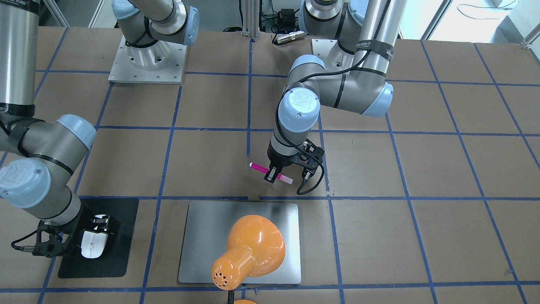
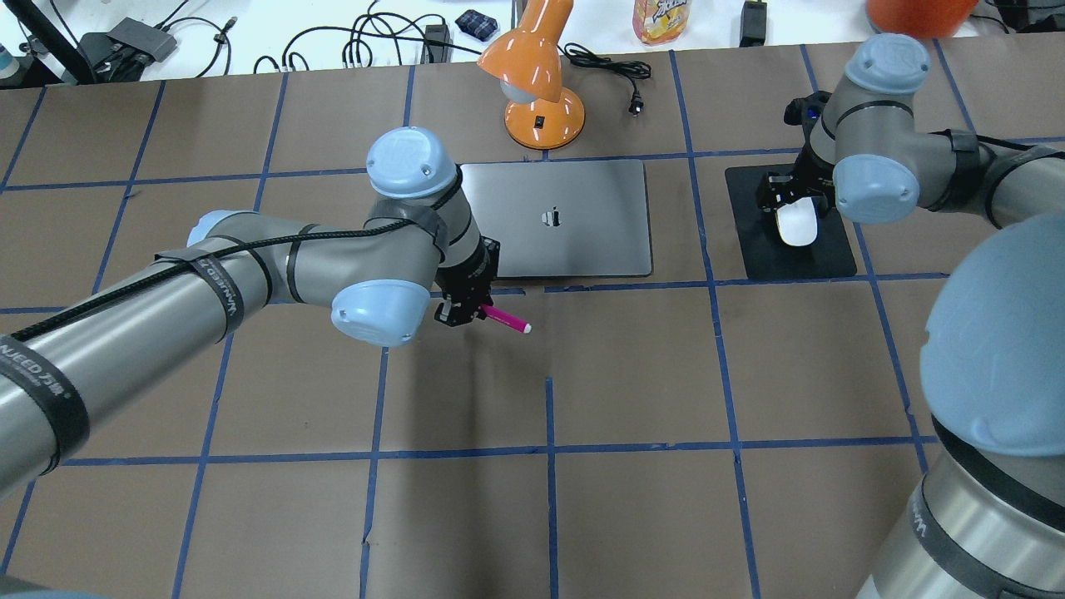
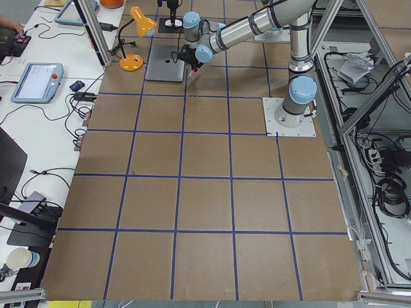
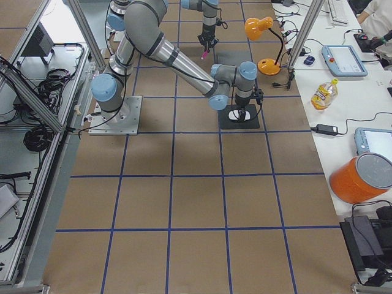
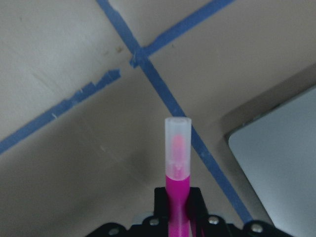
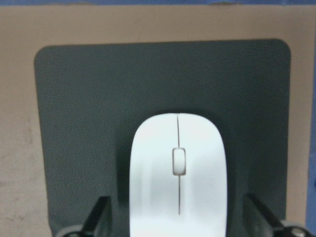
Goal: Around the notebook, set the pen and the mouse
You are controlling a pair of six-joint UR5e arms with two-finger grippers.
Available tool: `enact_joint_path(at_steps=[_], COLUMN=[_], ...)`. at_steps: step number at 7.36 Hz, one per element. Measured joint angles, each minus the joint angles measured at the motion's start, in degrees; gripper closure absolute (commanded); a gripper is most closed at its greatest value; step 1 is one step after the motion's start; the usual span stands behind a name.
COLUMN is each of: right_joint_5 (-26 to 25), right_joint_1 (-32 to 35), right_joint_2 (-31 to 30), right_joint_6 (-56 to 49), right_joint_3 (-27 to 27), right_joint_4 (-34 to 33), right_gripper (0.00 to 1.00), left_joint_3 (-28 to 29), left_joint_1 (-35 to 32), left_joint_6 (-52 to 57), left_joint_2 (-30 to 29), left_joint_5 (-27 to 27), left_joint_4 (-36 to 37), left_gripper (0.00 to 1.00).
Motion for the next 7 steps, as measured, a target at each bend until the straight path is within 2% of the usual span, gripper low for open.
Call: enact_joint_path(at_steps=[1,3,4,5,7], right_joint_5=[-0.03,-0.09,-0.12,-0.14,0.02], right_joint_1=[0.63,2.47,3.65,5.29,8.81], right_joint_2=[-2.01,-9.68,-13.99,-18.07,-25.84], right_joint_6=[0.31,3.86,6.17,8.27,10.75], right_joint_3=[-0.25,-1.59,-2.74,-4.24,-7.03], right_joint_4=[1.58,11.19,17.56,23.70,33.00], right_gripper=[0.00,0.00,0.00,0.00,0.00], left_joint_3=[0.00,0.00,0.00,0.01,0.12], left_joint_1=[-1.42,-4.12,-5.50,-6.26,-6.66], left_joint_6=[-3.07,-7.96,-9.55,-10.06,-9.82], left_joint_2=[-1.14,-2.92,-3.59,-3.90,-3.89], left_joint_5=[-0.50,-1.84,-2.11,-2.18,-2.33], left_joint_4=[1.15,4.10,5.07,5.52,6.39], left_gripper=[1.00,1.00,0.38,0.00,0.00])
